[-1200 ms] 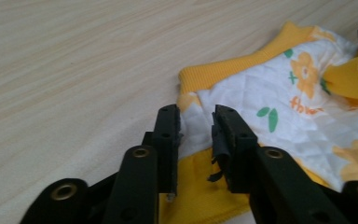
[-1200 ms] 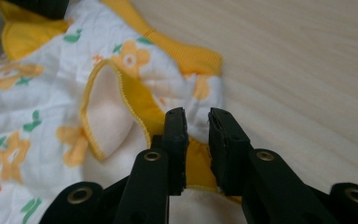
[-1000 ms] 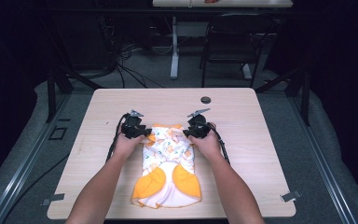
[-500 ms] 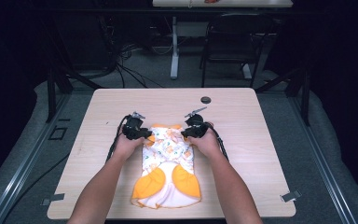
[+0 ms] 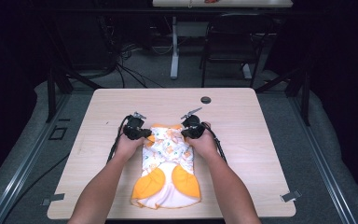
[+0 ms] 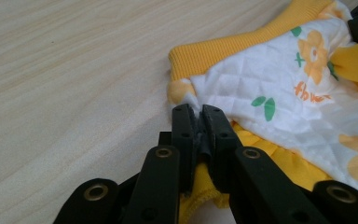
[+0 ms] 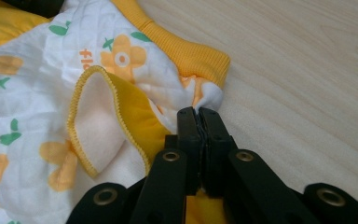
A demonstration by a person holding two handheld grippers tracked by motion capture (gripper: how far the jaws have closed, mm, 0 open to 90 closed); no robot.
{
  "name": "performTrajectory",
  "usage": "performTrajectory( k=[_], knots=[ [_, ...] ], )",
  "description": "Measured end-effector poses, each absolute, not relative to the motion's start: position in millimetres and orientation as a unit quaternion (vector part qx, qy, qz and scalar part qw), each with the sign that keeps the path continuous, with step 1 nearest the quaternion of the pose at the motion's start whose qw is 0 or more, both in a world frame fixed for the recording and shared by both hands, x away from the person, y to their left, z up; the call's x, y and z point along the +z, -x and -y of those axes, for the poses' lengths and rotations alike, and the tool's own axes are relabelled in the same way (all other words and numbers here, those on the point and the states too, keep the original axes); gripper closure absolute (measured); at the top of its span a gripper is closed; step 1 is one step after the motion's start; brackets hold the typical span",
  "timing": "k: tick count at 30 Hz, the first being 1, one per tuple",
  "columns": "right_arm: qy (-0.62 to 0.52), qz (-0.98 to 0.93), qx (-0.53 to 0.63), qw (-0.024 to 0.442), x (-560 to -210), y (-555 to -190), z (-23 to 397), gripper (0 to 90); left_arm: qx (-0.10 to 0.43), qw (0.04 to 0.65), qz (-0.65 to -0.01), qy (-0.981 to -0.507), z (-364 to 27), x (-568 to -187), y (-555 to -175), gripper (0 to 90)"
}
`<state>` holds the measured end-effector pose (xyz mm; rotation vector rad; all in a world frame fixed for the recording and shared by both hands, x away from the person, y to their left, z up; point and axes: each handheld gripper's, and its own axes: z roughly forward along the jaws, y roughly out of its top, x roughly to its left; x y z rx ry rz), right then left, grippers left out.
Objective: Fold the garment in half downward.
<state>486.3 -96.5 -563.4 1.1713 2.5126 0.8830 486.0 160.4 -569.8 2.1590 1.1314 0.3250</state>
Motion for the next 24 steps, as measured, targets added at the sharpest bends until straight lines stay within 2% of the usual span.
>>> performTrajectory(
  k=[10,24],
  knots=[
    [-0.370,-0.857,0.329,0.143,-538.6,-476.9,98.4,88.3,0.133,0.364,-0.425,-0.818,-168.2,-548.8,-479.2,85.1],
    [-0.330,-0.855,0.358,0.180,-495.9,-460.1,99.3,88.5,0.172,0.391,-0.394,-0.814,-186.1,-503.6,-464.2,85.2]
  ],
)
